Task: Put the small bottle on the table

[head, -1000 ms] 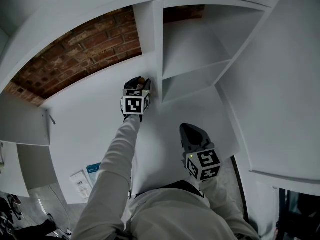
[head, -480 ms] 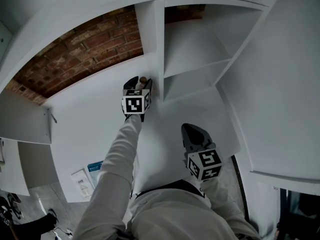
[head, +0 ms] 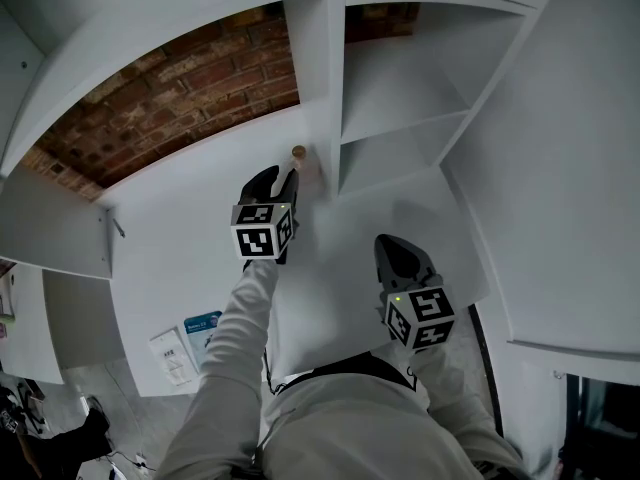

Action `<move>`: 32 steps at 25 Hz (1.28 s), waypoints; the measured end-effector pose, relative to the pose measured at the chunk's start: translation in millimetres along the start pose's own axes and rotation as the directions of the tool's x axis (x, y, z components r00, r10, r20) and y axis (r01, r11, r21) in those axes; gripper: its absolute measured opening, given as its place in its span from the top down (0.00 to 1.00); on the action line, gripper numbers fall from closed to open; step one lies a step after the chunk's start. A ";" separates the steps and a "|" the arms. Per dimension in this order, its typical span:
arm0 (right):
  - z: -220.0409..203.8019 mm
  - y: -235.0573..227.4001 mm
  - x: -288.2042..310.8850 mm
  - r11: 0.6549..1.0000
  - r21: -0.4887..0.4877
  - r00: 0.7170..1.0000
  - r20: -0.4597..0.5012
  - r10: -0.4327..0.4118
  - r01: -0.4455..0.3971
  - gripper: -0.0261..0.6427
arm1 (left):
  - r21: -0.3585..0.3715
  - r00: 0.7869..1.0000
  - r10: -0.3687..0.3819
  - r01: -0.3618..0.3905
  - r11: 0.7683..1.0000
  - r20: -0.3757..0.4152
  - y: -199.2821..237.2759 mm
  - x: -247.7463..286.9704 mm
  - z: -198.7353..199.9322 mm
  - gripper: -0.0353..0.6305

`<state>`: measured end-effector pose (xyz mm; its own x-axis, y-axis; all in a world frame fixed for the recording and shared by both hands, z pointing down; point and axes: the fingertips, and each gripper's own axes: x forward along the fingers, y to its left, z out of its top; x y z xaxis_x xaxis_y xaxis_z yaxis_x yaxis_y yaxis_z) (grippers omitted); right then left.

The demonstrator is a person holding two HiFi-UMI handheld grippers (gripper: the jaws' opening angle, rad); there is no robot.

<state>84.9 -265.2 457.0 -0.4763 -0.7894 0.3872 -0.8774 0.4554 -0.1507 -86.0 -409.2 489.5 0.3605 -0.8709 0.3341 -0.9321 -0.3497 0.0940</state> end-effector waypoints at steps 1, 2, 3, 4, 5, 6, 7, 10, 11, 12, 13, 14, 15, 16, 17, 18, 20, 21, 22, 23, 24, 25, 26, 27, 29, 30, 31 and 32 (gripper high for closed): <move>1.1 1.5 -0.6 1.000 -0.003 1.000 0.004 0.001 -0.001 0.92 | -0.007 1.000 -0.002 0.002 1.000 0.010 0.1 -8.0 0.5 0.72; 2.3 3.2 -1.3 1.000 -0.006 1.000 0.008 0.001 -0.001 0.92 | -0.014 1.000 -0.003 0.003 1.000 0.020 0.2 -15.9 1.0 0.73; 3.3 5.2 -2.4 1.000 -0.009 1.000 0.013 0.002 -0.002 0.92 | -0.019 1.000 -0.003 0.004 1.000 0.029 0.4 -23.8 1.3 0.74; 3.8 7.5 -3.7 1.000 -0.012 1.000 0.016 0.002 -0.001 0.92 | -0.023 0.999 -0.002 0.003 1.000 0.036 0.6 -31.9 1.2 0.77; 3.9 10.0 -5.1 1.000 -0.014 1.000 0.019 0.001 -0.001 0.92 | -0.024 0.999 -0.002 0.003 1.000 0.040 0.4 -40.1 0.5 0.79; 3.6 12.5 -6.7 1.000 -0.016 1.000 0.021 0.001 -0.001 0.92 | -0.024 0.999 -0.002 0.003 1.000 0.043 -0.3 -48.1 -0.6 0.80; 3.1 15.1 -8.2 1.000 -0.017 1.000 0.022 0.002 -0.001 0.92 | -0.023 0.999 -0.002 0.003 1.000 0.044 -1.4 -56.0 -2.2 0.81; 3.0 23.0 -13.3 1.000 -0.023 1.000 0.028 0.006 -0.005 0.92 | -0.031 0.999 0.000 0.002 1.000 0.047 -6.1 -79.5 -6.8 0.85; 3.4 25.8 -15.2 1.000 -0.025 1.000 0.030 0.008 -0.008 0.92 | -0.037 0.999 0.002 0.000 0.999 0.050 -7.5 -87.5 -8.1 0.86; 3.9 28.6 -16.9 1.000 -0.027 0.999 0.034 0.011 -0.010 0.92 | -0.042 0.999 0.004 -0.002 0.999 0.053 -8.8 -95.7 -9.4 0.87; 4.1 31.5 -18.7 0.999 -0.029 0.999 0.037 0.013 -0.012 0.92 | -0.046 0.999 0.005 -0.002 0.999 0.054 -10.2 -103.9 -11.1 0.88; 4.1 34.4 -20.4 0.999 -0.031 0.999 0.039 0.015 -0.014 0.92 | -0.049 0.999 0.005 -0.002 0.999 0.054 -11.9 -112.2 -13.3 0.88; 3.7 37.2 -22.3 0.999 -0.033 0.999 0.042 0.018 -0.017 0.92 | -0.052 0.999 0.005 -0.002 0.999 0.054 -13.9 -120.3 -15.8 0.89; 3.3 40.2 -24.2 0.999 -0.035 0.999 0.043 0.021 -0.019 0.92 | -0.054 0.999 0.004 -0.002 0.999 0.052 -15.9 -128.2 -18.4 0.89; 2.8 43.3 -26.2 0.999 -0.037 0.999 0.045 0.024 -0.023 0.92 | -0.056 0.999 0.005 -0.002 0.998 0.050 -17.7 -135.9 -21.2 0.90; 2.4 46.5 -28.3 0.999 -0.040 0.999 0.046 0.028 -0.026 0.92 | -0.058 0.999 0.007 -0.004 0.998 0.049 -19.0 -143.1 -23.7 0.90; 2.0 52.9 -32.3 0.998 -0.047 0.998 0.048 0.034 -0.032 0.92 | -0.058 0.999 0.013 -0.010 0.998 0.049 -20.3 -156.0 -27.5 0.90; 2.0 56.1 -34.2 0.998 -0.050 0.998 0.049 0.037 -0.034 0.92 | -0.060 0.999 0.016 -0.013 0.998 0.050 -20.6 -161.9 -29.0 0.90; 1.7 59.4 -36.2 0.998 -0.053 0.998 0.050 0.040 -0.037 0.92 | -0.062 0.999 0.018 -0.014 0.998 0.051 -21.2 -167.8 -30.6 0.91; 1.0 62.5 -38.1 0.998 -0.056 0.998 0.051 0.043 -0.040 0.92 | -0.064 0.998 0.018 -0.015 0.998 0.052 -22.2 -173.6 -32.6 0.91; 0.1 65.4 -39.9 0.997 -0.056 0.998 0.052 0.046 -0.043 0.92 | -0.066 0.998 0.018 -0.015 0.998 0.053 -23.7 -179.5 -34.9 0.91; -1.1 68.2 -41.6 0.997 -0.056 0.997 0.052 0.050 -0.047 0.92 | -0.070 0.998 0.018 -0.014 0.997 0.054 -25.3 -185.3 -37.4 0.91; -2.2 70.7 -43.2 0.997 -0.055 0.997 0.052 0.054 -0.051 0.92 | -0.077 0.998 0.018 -0.014 0.997 0.055 -26.7 -191.0 -40.1 0.91; -3.2 72.9 -44.9 0.997 -0.054 0.997 0.052 0.056 -0.053 0.92 | -0.083 0.998 0.019 -0.014 0.996 0.056 -27.8 -196.4 -42.8 0.91; -4.5 76.7 -48.6 0.997 -0.056 0.997 0.056 0.058 -0.055 0.92 | -0.088 0.998 0.022 -0.017 0.996 0.056 -29.3 -206.4 -47.4 0.91; -5.1 78.7 -50.6 0.997 -0.056 0.997 0.058 0.060 -0.056 0.92 | -0.087 0.998 0.024 -0.019 0.996 0.056 -29.6 -211.4 -49.3 0.91; -5.9 80.7 -52.7 0.997 -0.055 0.996 0.059 0.062 -0.059 0.92 | -0.087 0.998 0.027 -0.022 0.996 0.057 -29.9 -216.6 -51.0 0.91; -6.8 82.7 -54.8 0.997 -0.054 0.996 0.060 0.065 -0.062 0.92 | -0.086 0.998 0.029 -0.024 0.996 0.057 -30.3 -221.6 -52.5 0.91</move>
<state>38.8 -181.5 429.6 -0.5349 -0.7816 0.3209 -0.8419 0.5249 -0.1250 -139.5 -187.5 461.9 0.3347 -0.8990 0.2825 -0.9400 -0.2976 0.1667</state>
